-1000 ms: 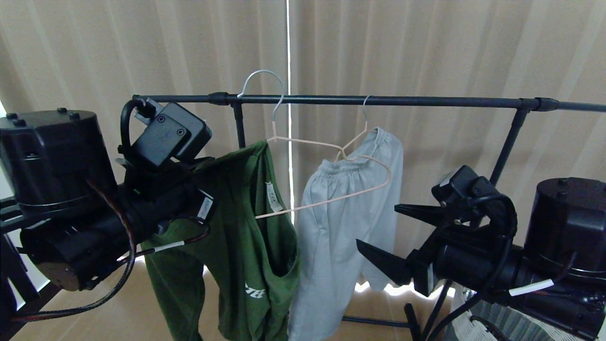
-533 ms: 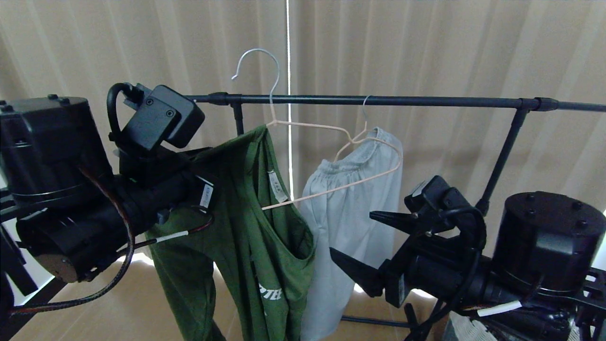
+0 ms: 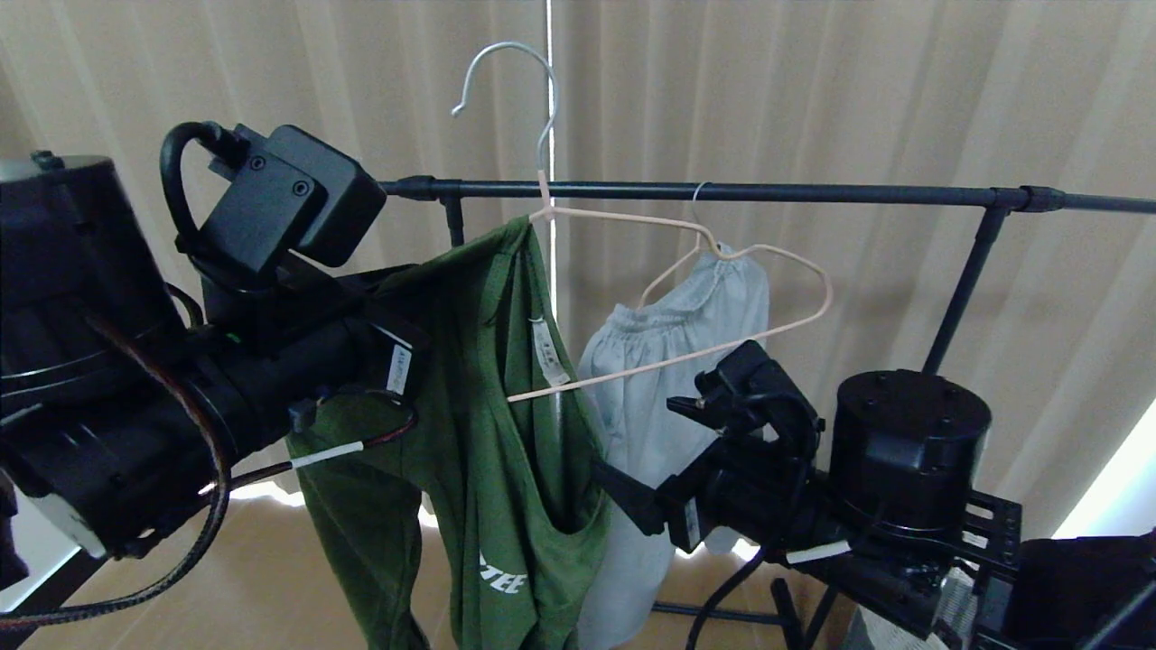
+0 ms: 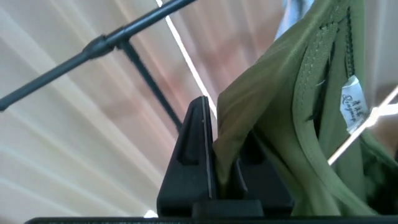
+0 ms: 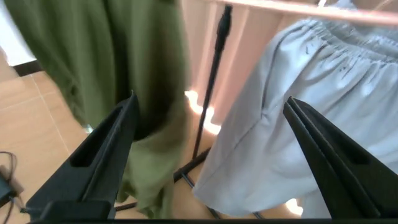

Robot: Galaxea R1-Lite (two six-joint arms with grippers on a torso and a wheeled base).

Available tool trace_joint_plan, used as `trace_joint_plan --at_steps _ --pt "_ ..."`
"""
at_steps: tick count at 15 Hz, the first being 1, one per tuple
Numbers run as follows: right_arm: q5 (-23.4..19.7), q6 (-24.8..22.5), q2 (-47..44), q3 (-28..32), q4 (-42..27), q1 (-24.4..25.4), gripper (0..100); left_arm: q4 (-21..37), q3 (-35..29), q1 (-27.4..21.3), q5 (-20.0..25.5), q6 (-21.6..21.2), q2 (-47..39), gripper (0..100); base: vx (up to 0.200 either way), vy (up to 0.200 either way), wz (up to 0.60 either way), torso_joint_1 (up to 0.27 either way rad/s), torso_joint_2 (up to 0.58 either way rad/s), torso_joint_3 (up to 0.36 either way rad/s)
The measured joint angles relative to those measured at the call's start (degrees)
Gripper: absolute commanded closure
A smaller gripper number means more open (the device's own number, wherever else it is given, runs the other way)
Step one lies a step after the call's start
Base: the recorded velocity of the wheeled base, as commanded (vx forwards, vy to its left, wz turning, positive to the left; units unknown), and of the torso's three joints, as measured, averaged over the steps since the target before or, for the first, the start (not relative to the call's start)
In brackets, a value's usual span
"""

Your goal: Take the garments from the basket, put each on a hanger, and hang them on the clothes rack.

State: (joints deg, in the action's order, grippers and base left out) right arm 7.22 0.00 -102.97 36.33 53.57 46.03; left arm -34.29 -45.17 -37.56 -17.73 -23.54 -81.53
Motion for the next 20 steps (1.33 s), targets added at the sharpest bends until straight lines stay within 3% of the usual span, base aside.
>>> trace_joint_plan --at_steps 5,10,13,16,20 --pt "2.5 0.0 -3.8 0.7 -0.1 -0.3 0 0.0 -0.3 -0.5 0.1 0.2 0.6 100 0.000 0.000 0.00 0.000 0.00 0.000" --pt "5.9 -0.2 -3.6 -2.7 -0.2 -1.4 0 0.0 -0.5 0.0 0.1 1.1 0.8 100 0.000 0.000 0.00 0.000 0.00 0.000" --pt "6.5 -1.1 -0.3 -5.4 -0.9 -5.2 0 0.1 -0.2 0.8 0.1 0.7 1.2 100 0.000 0.000 0.00 0.000 0.00 0.000" --pt "6.5 -3.8 4.6 -8.2 -1.8 -12.0 0 0.1 0.9 1.0 0.1 0.5 1.8 100 0.000 0.000 0.00 0.000 0.00 0.000" --pt "6.4 -5.8 8.4 -8.0 -1.9 -20.3 0 0.1 3.7 1.4 0.2 -1.5 2.8 100 0.000 0.000 0.00 0.000 0.00 0.000"
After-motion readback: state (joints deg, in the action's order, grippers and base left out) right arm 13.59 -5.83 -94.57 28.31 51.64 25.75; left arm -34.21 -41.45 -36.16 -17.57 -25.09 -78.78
